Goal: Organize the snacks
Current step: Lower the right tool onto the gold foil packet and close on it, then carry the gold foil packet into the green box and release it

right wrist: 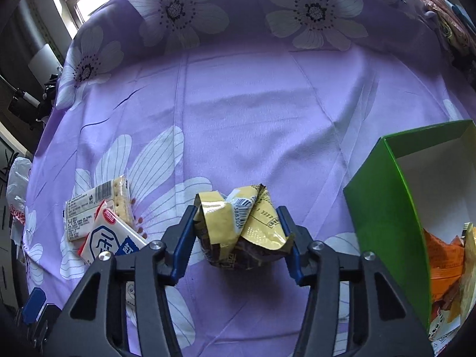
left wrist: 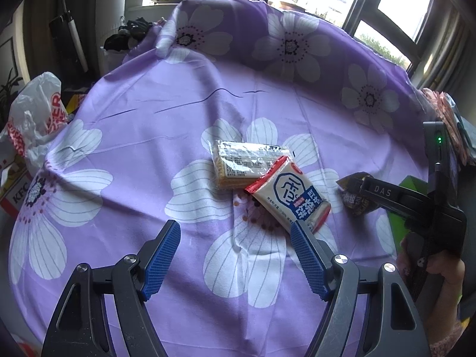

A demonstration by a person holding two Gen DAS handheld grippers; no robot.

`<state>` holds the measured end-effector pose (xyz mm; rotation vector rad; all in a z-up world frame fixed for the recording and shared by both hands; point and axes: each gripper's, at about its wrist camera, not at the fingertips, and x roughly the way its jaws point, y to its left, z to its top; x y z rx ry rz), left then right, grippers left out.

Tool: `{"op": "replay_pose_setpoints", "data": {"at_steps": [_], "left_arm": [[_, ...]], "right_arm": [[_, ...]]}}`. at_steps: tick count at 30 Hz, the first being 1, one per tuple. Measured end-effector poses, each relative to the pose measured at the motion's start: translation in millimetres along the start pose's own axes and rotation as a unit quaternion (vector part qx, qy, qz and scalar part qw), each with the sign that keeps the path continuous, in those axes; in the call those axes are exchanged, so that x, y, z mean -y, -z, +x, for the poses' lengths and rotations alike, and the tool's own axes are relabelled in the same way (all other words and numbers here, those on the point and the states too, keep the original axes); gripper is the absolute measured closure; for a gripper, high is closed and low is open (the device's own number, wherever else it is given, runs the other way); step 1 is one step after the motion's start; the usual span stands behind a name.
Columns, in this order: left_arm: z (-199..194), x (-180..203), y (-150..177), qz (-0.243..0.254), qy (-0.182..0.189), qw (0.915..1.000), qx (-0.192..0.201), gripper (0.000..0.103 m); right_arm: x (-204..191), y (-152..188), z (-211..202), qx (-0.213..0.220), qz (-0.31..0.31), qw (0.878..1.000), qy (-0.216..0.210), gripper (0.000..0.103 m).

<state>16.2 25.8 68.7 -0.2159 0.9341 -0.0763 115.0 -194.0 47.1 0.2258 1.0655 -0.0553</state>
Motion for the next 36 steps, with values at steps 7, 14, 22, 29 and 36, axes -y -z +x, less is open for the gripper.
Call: {"op": "replay_pose_setpoints", "data": {"at_steps": [7, 14, 22, 29, 36], "left_arm": [[0.2, 1.2, 0.6, 0.003, 0.0, 1.0, 0.0, 0.026], [1.2, 3.3, 1.5, 0.016, -0.008, 0.9998, -0.005, 0.026], [0.3, 12.5, 5.5, 0.036, 0.001, 0.9993, -0.011, 0.026], [-9.7, 35.2, 12.6, 0.07, 0.059, 0.9958, -0.005, 0.026], [-2.8, 69.1, 29.9, 0.124, 0.11, 0.9855, -0.037, 0.026]], "right_arm": [[0.7, 18.8, -33.7, -0.002, 0.01, 0.999, -0.054, 0.062], [-11.0, 66.5, -57.8, -0.066, -0.015, 0.991, -0.115, 0.06], [-5.8, 77.4, -60.5, -0.06, 0.003, 0.993, -0.106, 0.043], [25.3, 73.2, -80.4, -0.03, 0.065, 0.988, -0.136, 0.032], [30.5, 77.7, -73.2, -0.057, 0.091, 0.976, -0.191, 0.03]]}}
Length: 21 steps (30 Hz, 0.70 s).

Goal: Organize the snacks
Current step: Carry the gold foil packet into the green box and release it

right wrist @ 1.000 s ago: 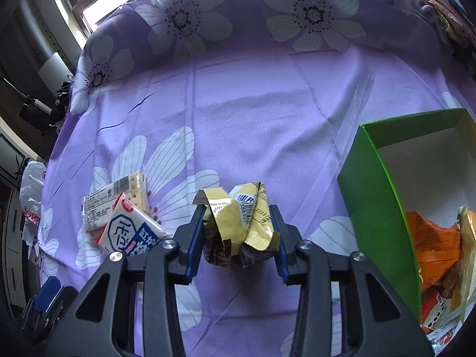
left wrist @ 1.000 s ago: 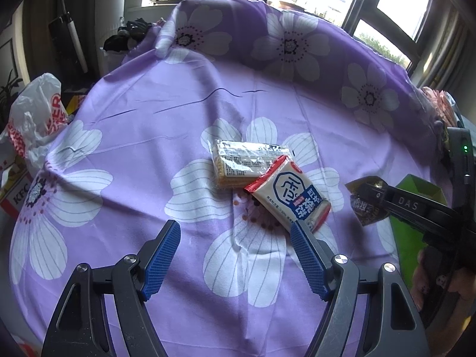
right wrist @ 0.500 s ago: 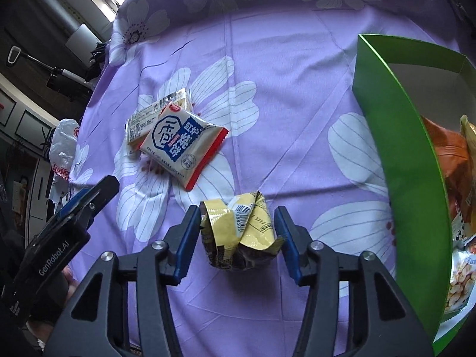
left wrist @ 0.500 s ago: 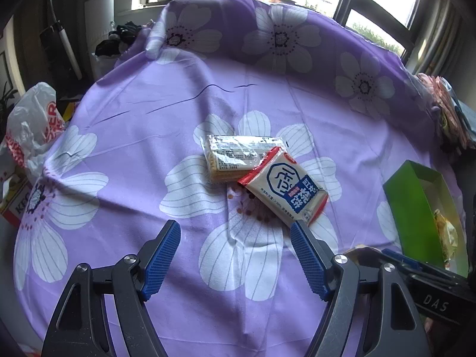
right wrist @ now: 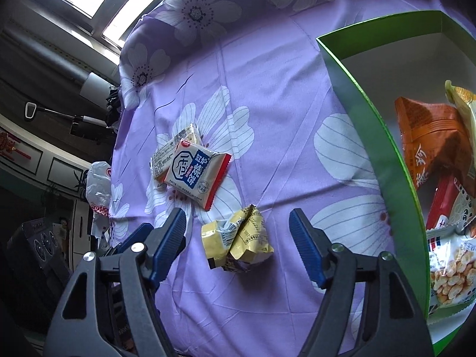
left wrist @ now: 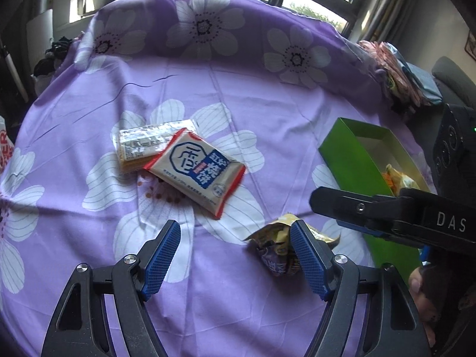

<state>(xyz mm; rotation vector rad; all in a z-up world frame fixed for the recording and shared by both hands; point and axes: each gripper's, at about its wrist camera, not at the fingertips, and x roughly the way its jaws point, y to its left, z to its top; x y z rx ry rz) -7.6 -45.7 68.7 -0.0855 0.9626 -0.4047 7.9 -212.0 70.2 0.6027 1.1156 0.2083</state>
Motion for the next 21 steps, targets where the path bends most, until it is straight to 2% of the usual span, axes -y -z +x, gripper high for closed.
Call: {"op": "replay_pose_setpoints", "data": {"at_steps": [3, 7, 9, 10, 12, 14, 18, 21], "left_arm": [[7.9, 11.0, 3.2, 0.016, 0.02, 0.9995, -0.016, 0.026], [18.7, 17.1, 6.0, 0.021, 0.027, 0.999, -0.027, 0.029], [20.7, 17.0, 7.2, 0.019, 0.044, 0.9984, -0.03, 0.041], [21.2, 17.3, 7.5, 0.016, 0.058, 0.9976, -0.033, 0.045], [23.6, 19.8, 8.4, 0.012, 0.086, 0.9953, -0.042, 0.059], [25.9, 22.3, 9.9, 0.013, 0.077, 0.996, -0.042, 0.06], [14.5, 27.3, 6.9, 0.016, 0.081, 0.9964, -0.017, 0.061], [2.5, 37.0, -1.5, 0.017, 0.103, 0.9944, 0.011, 0.061]], "right_arm": [[1.1, 1.1, 8.8, -0.018, 0.007, 1.0, -0.008, 0.03], [3.6, 2.1, 19.8, -0.038, 0.014, 0.999, -0.009, 0.03], [7.4, 2.5, 24.9, -0.051, 0.02, 0.998, -0.008, 0.032], [9.2, 2.9, 27.8, -0.058, 0.024, 0.998, -0.011, 0.034], [10.6, 4.2, 36.2, -0.076, 0.028, 0.996, -0.024, 0.041], [9.6, 5.9, 44.8, -0.091, 0.024, 0.995, -0.027, 0.05], [5.1, 6.1, 37.0, -0.074, 0.022, 0.997, -0.031, 0.055], [-2.5, 1.6, 14.9, -0.034, -0.001, 0.999, -0.026, 0.055]]}}
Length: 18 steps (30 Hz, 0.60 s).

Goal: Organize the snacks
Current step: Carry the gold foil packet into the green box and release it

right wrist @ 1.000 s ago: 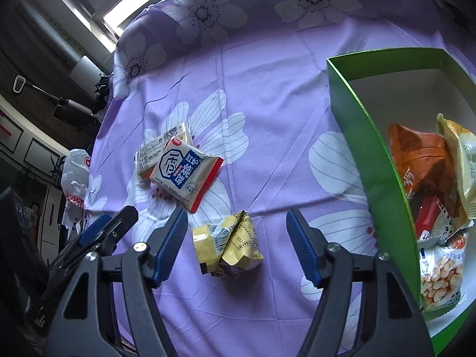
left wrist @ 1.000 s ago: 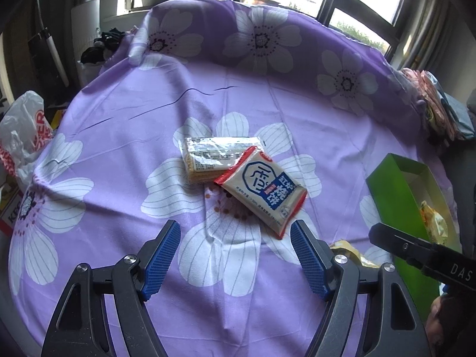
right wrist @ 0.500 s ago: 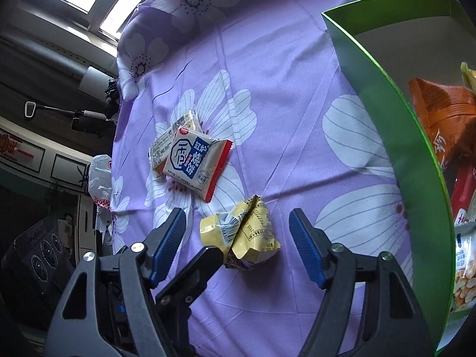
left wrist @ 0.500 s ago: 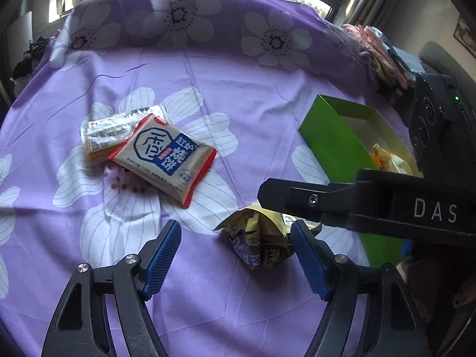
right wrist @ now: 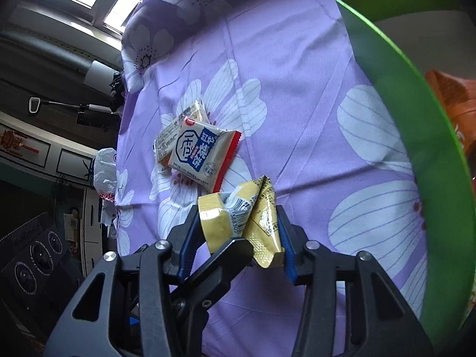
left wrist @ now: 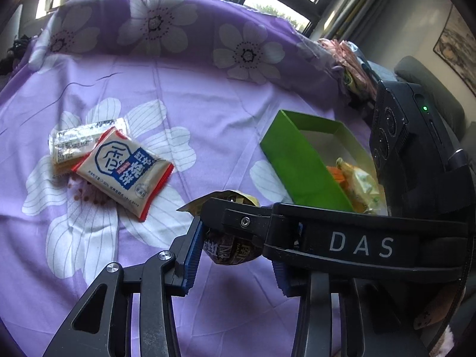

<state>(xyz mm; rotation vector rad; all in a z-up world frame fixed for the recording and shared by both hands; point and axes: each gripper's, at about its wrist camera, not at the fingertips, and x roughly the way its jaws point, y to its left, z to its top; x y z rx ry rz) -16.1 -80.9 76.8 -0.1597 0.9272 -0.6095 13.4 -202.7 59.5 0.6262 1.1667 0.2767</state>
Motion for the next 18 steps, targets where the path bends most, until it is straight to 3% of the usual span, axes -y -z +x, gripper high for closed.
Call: {"op": "replay_pose_setpoints", "data": {"at_steps": [9, 12, 18], "left_arm": [[2.2, 78.7, -35.3, 0.114, 0.033, 0.9907, 0.065, 0.061], [16.2, 100.4, -44.8, 0.14, 0.058, 0.9865, 0.063, 0.061], [48.4, 134.6, -48.3, 0.158, 0.084, 0.9833, 0.033, 0.061]], "right_arm": [[23.6, -19.4, -85.4, 0.152, -0.005, 0.988, 0.008, 0.058], [48.6, -23.5, -107.4, 0.19, 0.028, 0.981, -0.001, 0.059], [89.2, -24.2, -133.0, 0.23, 0.088, 0.968, 0.037, 0.06]]}}
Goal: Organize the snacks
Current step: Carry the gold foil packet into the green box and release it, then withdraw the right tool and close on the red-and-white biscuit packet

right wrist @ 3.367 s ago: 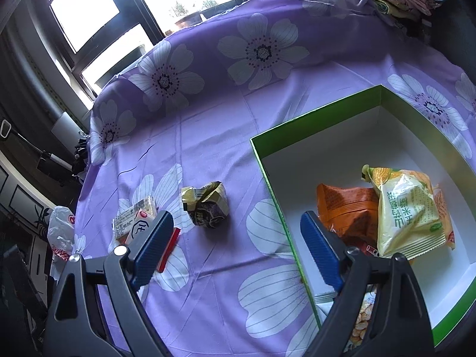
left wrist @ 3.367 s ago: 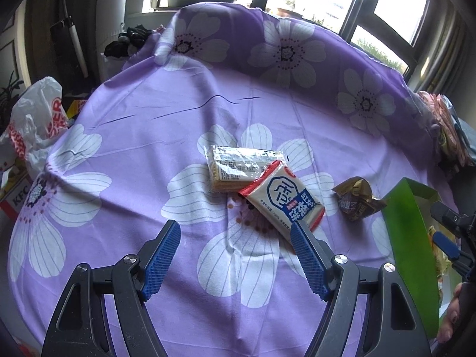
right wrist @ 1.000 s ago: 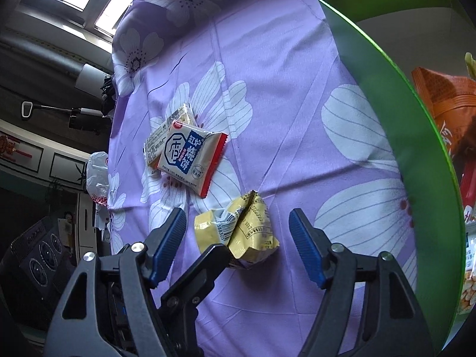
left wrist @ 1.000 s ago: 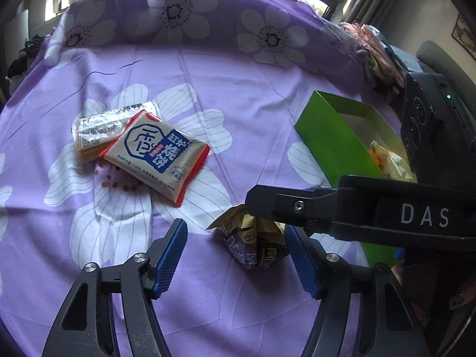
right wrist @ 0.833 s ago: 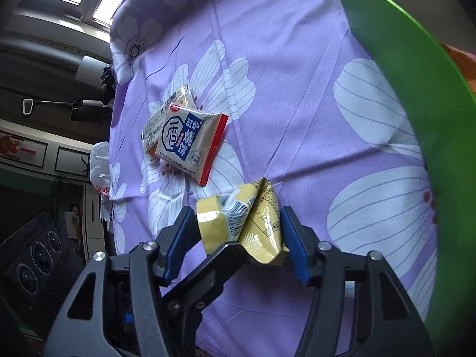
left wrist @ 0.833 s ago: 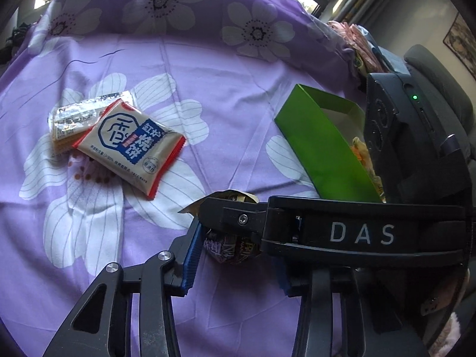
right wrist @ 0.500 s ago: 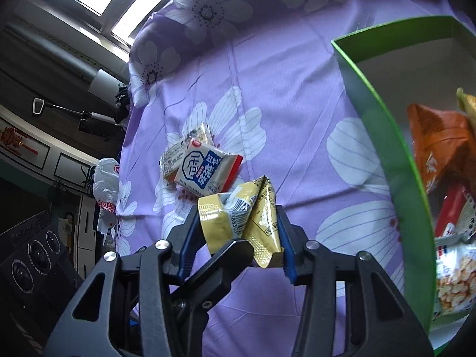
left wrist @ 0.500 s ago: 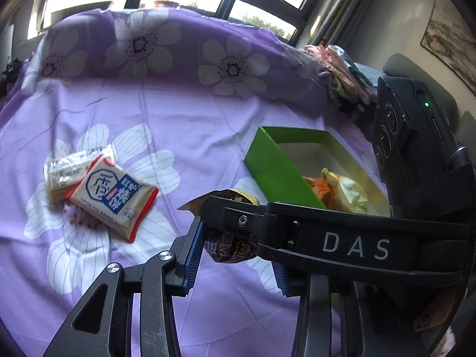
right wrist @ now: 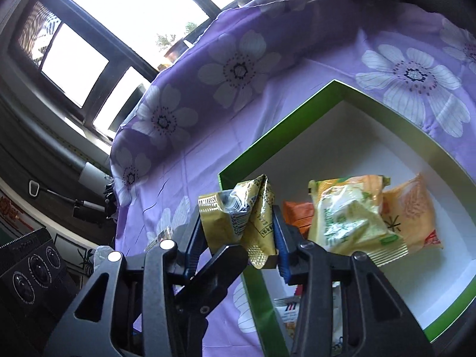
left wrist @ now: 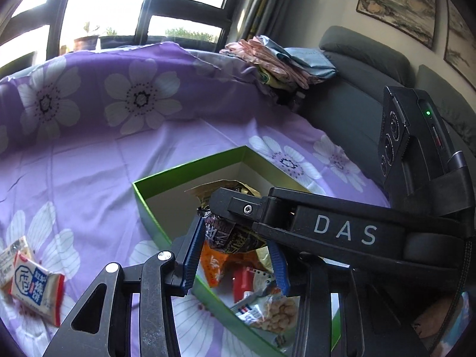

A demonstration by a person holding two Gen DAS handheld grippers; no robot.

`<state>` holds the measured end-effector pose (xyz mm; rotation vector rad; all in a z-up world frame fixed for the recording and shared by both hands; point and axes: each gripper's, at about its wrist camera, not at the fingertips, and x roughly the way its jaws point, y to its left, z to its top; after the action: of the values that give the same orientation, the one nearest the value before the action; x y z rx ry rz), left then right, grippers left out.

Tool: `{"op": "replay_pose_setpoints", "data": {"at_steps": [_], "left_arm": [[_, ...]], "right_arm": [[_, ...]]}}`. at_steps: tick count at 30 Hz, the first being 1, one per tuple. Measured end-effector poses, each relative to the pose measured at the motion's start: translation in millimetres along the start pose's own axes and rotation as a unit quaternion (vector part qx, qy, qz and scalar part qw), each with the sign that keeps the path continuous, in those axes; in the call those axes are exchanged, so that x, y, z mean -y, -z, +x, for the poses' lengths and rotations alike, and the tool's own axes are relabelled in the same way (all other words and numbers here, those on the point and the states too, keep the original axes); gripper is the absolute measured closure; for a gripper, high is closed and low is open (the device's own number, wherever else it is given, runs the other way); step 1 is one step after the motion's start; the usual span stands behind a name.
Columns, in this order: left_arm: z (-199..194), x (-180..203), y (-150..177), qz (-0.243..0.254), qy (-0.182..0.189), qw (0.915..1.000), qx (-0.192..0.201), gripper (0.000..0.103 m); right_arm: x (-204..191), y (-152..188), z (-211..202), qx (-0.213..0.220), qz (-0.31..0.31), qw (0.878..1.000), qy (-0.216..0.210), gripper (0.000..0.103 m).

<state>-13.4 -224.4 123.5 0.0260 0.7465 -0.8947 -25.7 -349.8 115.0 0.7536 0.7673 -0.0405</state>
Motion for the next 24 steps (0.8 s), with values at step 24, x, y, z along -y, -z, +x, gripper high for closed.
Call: {"op": "replay_pose_setpoints", "data": {"at_steps": [24], "left_arm": [[-90.4, -115.7, 46.7, -0.151, -0.22, 0.9637, 0.008, 0.031]], "right_arm": [[0.8, -4.7, -28.6, 0.11, 0.003, 0.99, 0.085, 0.027]]}}
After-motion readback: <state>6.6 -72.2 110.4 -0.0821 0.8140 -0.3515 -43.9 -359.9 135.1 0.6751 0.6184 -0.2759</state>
